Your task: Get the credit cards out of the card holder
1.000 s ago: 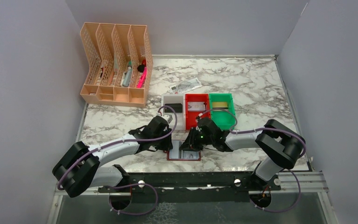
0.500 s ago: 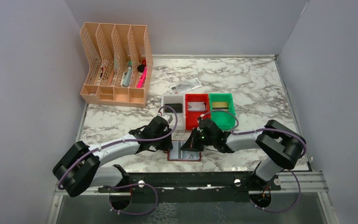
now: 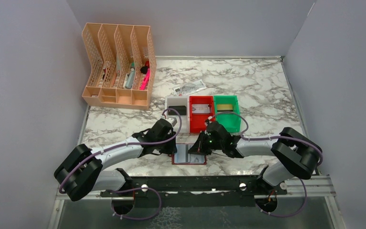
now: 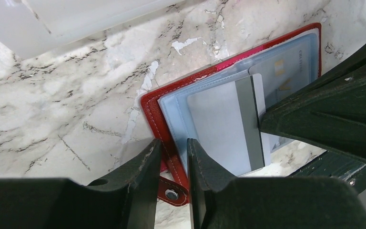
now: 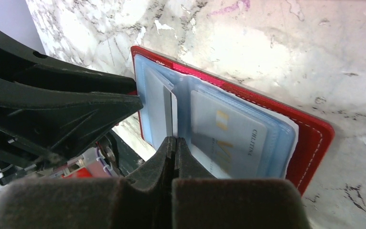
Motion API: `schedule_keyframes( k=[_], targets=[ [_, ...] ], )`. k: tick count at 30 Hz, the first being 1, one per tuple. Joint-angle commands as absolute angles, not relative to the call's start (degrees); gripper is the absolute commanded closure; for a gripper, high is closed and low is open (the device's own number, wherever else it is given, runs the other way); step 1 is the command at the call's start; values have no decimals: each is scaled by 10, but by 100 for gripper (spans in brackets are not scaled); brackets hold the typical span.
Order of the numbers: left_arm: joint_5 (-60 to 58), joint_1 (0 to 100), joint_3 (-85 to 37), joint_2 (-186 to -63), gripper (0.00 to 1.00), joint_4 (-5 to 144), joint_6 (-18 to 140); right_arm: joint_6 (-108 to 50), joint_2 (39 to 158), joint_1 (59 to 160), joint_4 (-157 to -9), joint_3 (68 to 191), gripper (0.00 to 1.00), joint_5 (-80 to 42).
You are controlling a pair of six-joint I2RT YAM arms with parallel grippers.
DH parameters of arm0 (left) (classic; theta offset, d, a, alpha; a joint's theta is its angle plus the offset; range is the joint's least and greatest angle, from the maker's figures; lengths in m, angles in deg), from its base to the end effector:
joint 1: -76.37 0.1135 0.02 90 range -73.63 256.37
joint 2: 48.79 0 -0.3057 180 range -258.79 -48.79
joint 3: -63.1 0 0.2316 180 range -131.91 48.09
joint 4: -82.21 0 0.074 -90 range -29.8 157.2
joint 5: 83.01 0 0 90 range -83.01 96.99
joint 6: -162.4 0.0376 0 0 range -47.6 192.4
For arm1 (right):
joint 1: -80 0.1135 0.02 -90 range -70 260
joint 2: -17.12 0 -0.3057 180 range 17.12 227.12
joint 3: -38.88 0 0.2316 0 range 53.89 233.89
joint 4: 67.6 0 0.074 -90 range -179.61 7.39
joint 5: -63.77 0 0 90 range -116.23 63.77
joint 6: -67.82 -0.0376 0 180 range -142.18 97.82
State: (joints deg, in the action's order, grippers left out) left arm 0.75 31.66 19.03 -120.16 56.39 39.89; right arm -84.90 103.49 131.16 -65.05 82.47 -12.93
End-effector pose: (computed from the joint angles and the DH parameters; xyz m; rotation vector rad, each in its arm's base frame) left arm 0.1357 -0.1401 0.2079 0.3267 2.6074 -0.6586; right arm 0.1532 0.2041 0.1899 0.1221 2.6042 1.1776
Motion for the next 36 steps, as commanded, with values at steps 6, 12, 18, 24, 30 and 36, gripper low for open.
schedule_keyframes(
  k=[6, 12, 18, 24, 30, 36],
  targets=[
    [4, 314, 194, -1200, 71, 565, 398, -811, 1011, 1302, -666, 811, 99, -130],
    [15, 314, 186, -1180, 65, 551, 398, -785, 1006, 1297, -684, 822, 99, -120],
    [25, 314, 143, -1136, 52, 525, 393, -818, 1049, 1296, -666, 822, 99, -107],
    [-27, 313, 131, -1093, 49, 557, 351, -851, 1073, 1297, -625, 809, 99, -101],
    [-98, 302, 191, -1100, 53, 651, 292, -863, 1071, 1296, -622, 802, 99, -115],
    [-85, 284, 217, -1149, 56, 686, 285, -868, 1073, 1297, -618, 797, 99, -112]
  ],
)
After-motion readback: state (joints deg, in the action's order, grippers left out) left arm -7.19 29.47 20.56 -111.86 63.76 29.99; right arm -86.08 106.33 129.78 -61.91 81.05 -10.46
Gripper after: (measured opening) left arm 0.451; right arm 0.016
